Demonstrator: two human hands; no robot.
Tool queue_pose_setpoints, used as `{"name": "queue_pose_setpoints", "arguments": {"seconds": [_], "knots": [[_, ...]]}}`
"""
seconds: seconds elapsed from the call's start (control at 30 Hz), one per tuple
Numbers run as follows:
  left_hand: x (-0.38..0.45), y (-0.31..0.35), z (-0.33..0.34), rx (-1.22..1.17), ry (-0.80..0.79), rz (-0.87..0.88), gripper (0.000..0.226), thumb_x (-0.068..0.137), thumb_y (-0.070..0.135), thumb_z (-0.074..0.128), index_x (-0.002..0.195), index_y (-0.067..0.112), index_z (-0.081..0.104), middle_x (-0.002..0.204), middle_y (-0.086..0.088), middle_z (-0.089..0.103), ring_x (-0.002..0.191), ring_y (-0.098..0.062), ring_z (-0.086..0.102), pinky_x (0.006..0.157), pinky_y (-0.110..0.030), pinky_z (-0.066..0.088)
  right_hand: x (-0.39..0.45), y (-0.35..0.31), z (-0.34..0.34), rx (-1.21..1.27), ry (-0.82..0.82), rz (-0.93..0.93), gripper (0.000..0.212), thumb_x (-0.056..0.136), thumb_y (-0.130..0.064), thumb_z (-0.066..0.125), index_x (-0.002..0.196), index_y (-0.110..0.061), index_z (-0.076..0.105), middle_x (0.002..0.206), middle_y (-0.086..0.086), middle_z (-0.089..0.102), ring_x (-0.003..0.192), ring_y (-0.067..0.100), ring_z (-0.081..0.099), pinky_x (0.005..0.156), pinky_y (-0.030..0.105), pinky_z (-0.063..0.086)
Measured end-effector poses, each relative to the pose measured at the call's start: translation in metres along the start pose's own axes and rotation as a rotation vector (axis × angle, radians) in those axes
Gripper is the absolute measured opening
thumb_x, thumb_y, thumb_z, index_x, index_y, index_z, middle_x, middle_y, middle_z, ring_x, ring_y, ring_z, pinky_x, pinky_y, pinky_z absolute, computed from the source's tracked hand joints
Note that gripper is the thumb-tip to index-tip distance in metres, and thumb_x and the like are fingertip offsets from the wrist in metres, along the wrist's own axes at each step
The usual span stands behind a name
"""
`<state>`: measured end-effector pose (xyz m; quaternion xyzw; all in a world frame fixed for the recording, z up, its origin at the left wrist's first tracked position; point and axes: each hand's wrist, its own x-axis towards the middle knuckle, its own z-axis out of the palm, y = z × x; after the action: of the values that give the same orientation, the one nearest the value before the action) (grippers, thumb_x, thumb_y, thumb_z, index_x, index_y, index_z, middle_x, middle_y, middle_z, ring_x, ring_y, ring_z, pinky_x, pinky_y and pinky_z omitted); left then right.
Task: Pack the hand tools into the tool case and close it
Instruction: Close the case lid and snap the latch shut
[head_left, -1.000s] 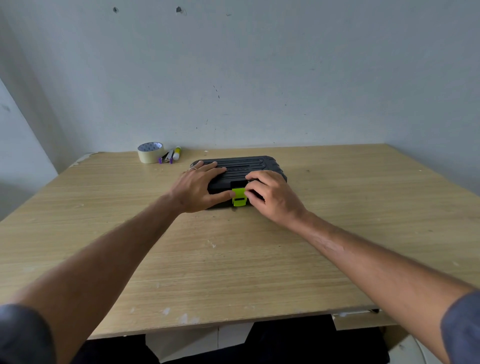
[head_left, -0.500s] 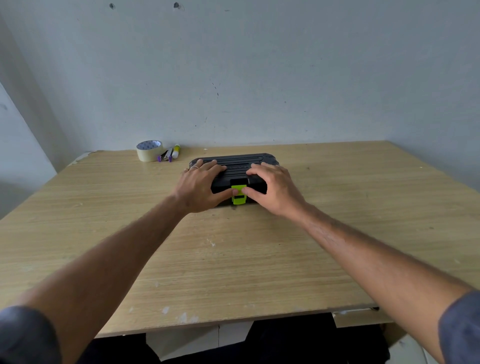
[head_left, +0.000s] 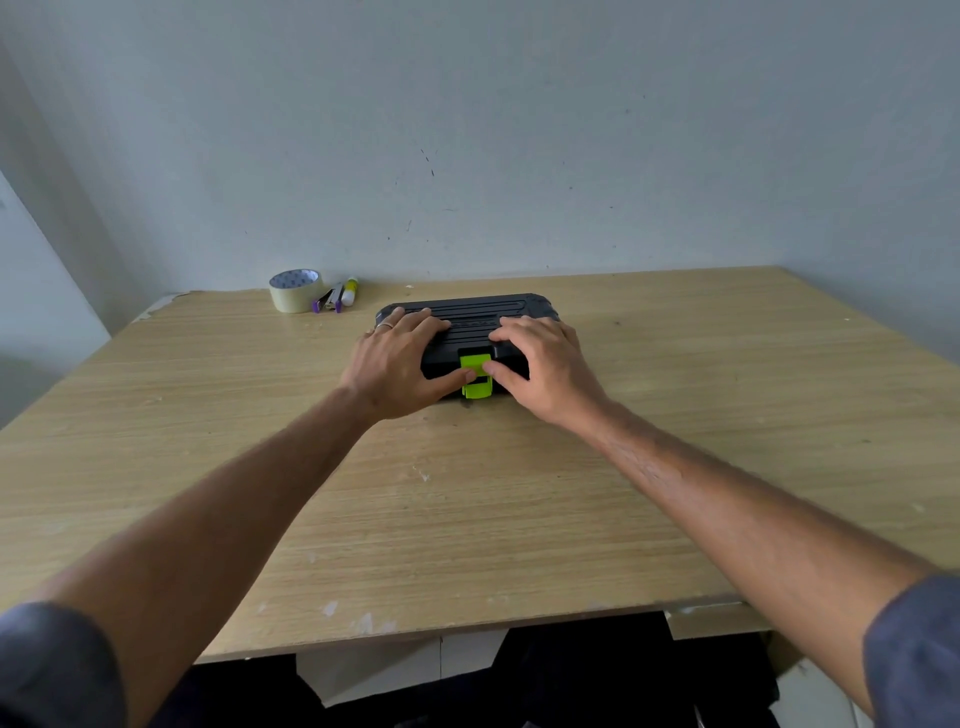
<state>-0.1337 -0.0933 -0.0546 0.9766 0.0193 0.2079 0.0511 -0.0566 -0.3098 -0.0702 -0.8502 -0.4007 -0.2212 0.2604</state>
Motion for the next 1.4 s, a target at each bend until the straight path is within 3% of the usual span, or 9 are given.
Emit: {"name": "queue_pose_setpoints", "arguments": {"seconds": [0.17,0.43,0.73,0.93,1.1,1.2,1.3,1.4], "knots": [[0.0,0.001,0.0,-0.001,-0.005,-0.005,0.091,0.078,0.089,0.041,0.146,0.028,0.048,0.158,-0.002,0.043,0.148,-0.034,0.034,0.108,-0.057,0.043,-0.001,0.0,-0.003,0.013,-0.024,0.019,0.049,0.09,-0.05,0.069,0.13,-0.021,0.063,0.142,0.003,0.06,0.132,0.021,0.05,0.116,0.042,0.029],[0.001,0.002,0.0,-0.012,0.005,-0.009,0.089,0.077,0.087,0.046,0.144,0.029,0.049,0.157,-0.001,0.045,0.148,-0.033,0.035,0.107,-0.056,0.044,0.002,-0.001,-0.004,-0.075,-0.135,0.034,0.089,0.065,-0.065,0.083,0.14,-0.028,0.051,0.154,0.002,0.045,0.141,0.023,0.039,0.119,0.044,0.021],[0.002,0.003,-0.001,-0.025,-0.007,-0.029,0.092,0.074,0.089,0.043,0.144,0.029,0.05,0.157,0.0,0.045,0.148,-0.031,0.034,0.107,-0.056,0.044,0.015,-0.004,-0.005,-0.086,-0.184,0.081,0.09,0.059,-0.066,0.084,0.136,-0.033,0.049,0.144,-0.01,0.05,0.129,0.019,0.042,0.108,0.041,0.028],[0.004,0.004,0.001,-0.03,0.021,-0.031,0.085,0.077,0.083,0.05,0.143,0.03,0.051,0.155,0.0,0.047,0.147,-0.03,0.036,0.105,-0.055,0.046,0.003,-0.007,0.012,-0.16,0.008,0.077,0.078,0.064,-0.055,0.082,0.131,-0.03,0.052,0.133,-0.008,0.055,0.117,0.019,0.048,0.103,0.04,0.031],[0.004,0.0,0.0,-0.043,-0.025,-0.021,0.089,0.074,0.088,0.048,0.143,0.032,0.051,0.157,0.002,0.045,0.148,-0.028,0.035,0.108,-0.053,0.044,0.007,-0.002,0.006,-0.184,-0.047,0.03,0.08,0.066,-0.066,0.08,0.133,-0.031,0.052,0.133,-0.007,0.055,0.117,0.019,0.048,0.1,0.039,0.032],[0.001,-0.004,-0.004,-0.305,0.042,-0.067,0.084,0.077,0.083,0.055,0.137,0.025,0.055,0.147,-0.001,0.05,0.138,-0.023,0.044,0.109,-0.045,0.043,0.008,-0.002,0.004,-0.165,-0.013,0.041,0.081,0.068,-0.076,0.072,0.13,-0.025,0.058,0.131,-0.003,0.055,0.122,0.022,0.048,0.102,0.04,0.034],[-0.009,-0.01,0.0,-0.632,0.217,-0.334,0.075,0.087,0.069,0.056,0.137,0.015,0.049,0.135,-0.003,0.047,0.126,-0.02,0.047,0.107,-0.042,0.043,0.001,0.007,0.006,-0.059,0.166,0.214,0.081,0.076,-0.08,0.06,0.131,-0.02,0.058,0.139,0.004,0.053,0.131,0.024,0.044,0.108,0.042,0.037],[-0.014,-0.008,0.0,-0.932,0.08,-0.607,0.081,0.089,0.061,0.062,0.148,0.011,0.036,0.129,-0.003,0.056,0.119,-0.021,0.056,0.097,-0.035,0.048,-0.002,0.011,0.001,0.314,0.157,0.536,0.075,0.083,-0.07,0.064,0.137,-0.019,0.05,0.132,-0.002,0.056,0.125,0.018,0.052,0.096,0.025,0.044]]}}
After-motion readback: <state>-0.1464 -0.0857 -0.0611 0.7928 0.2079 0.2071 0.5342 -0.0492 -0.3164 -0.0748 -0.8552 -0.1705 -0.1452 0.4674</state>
